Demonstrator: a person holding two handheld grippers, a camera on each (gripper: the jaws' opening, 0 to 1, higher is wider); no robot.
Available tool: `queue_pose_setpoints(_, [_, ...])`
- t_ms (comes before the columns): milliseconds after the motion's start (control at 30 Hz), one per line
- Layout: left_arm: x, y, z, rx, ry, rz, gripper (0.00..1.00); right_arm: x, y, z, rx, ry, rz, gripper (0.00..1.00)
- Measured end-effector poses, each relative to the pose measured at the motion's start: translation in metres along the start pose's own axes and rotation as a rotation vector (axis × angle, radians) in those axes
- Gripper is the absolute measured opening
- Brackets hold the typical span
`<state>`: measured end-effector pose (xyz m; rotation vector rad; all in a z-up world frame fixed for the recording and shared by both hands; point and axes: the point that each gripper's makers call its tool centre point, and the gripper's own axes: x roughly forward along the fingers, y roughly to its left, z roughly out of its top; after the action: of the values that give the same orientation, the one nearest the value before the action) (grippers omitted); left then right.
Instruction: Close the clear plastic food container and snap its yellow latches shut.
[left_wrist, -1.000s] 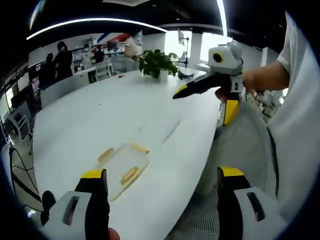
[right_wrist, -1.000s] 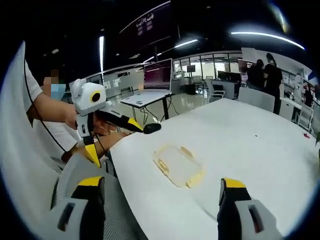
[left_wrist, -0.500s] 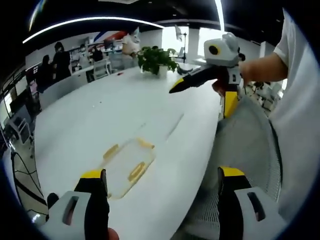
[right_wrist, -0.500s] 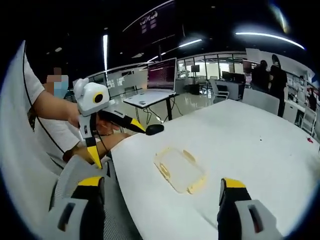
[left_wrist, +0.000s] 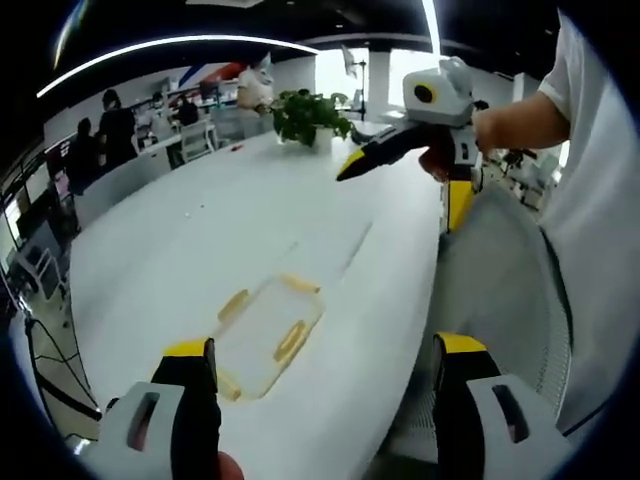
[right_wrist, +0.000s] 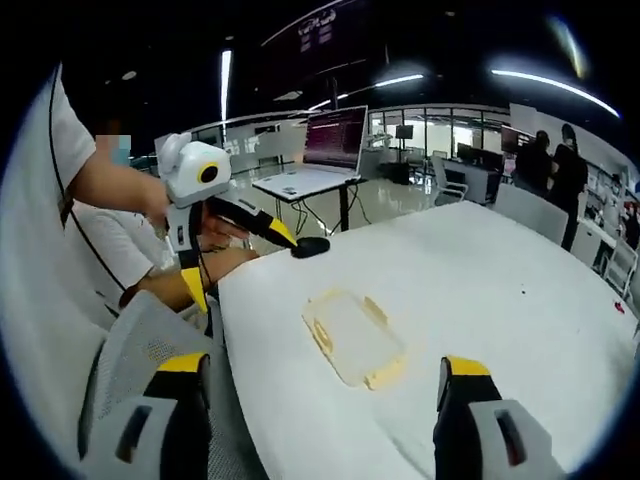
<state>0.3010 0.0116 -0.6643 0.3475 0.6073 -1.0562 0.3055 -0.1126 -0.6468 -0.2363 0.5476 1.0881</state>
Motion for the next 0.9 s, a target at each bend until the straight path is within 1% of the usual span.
queue_pose_setpoints(100, [0.0, 0.001, 0.003, 0.006, -0.004, -0.02, 0.88, 0.002, -0.005, 0.001, 0.0, 0.0, -0.005, 0.95])
queue_pose_setpoints(167, [-0.001, 0.001, 0.006, -0.01, -0.021, -0.046, 0.88, 0.003, -0.006, 0.001, 0.003, 0.005, -0.004, 0.95])
queue_pose_setpoints(233, [-0.001, 0.002, 0.004, 0.006, -0.011, -0.048, 0.87, 0.003, -0.007, 0.0, -0.002, 0.005, -0.002, 0.94])
queue_pose_setpoints(267, [-0.001, 0.004, 0.001, 0.026, 0.007, -0.049, 0.87, 0.004, -0.007, 0.001, -0.003, 0.008, 0.001, 0.94])
queue_pose_setpoints(367, [-0.001, 0.007, -0.002, 0.038, 0.025, -0.061, 0.87, 0.006, -0.008, 0.002, -0.01, 0.008, 0.005, 0.94])
queue_pose_setpoints(467, [-0.001, 0.016, -0.006, 0.057, 0.048, -0.061, 0.87, 0.009, -0.012, 0.003, -0.021, 0.015, 0.005, 0.94])
queue_pose_setpoints(567, [-0.002, 0.022, -0.007, 0.065, 0.054, -0.059, 0.86, 0.011, -0.015, 0.005, -0.024, 0.017, 0.006, 0.94])
queue_pose_setpoints(667, [-0.003, 0.031, -0.007, 0.047, 0.049, -0.055, 0.86, 0.014, -0.018, 0.007, -0.024, 0.014, 0.005, 0.94])
queue_pose_setpoints(900, [-0.001, 0.043, -0.01, 0.081, 0.074, -0.054, 0.85, 0.019, -0.023, 0.007, -0.037, 0.026, 0.009, 0.93])
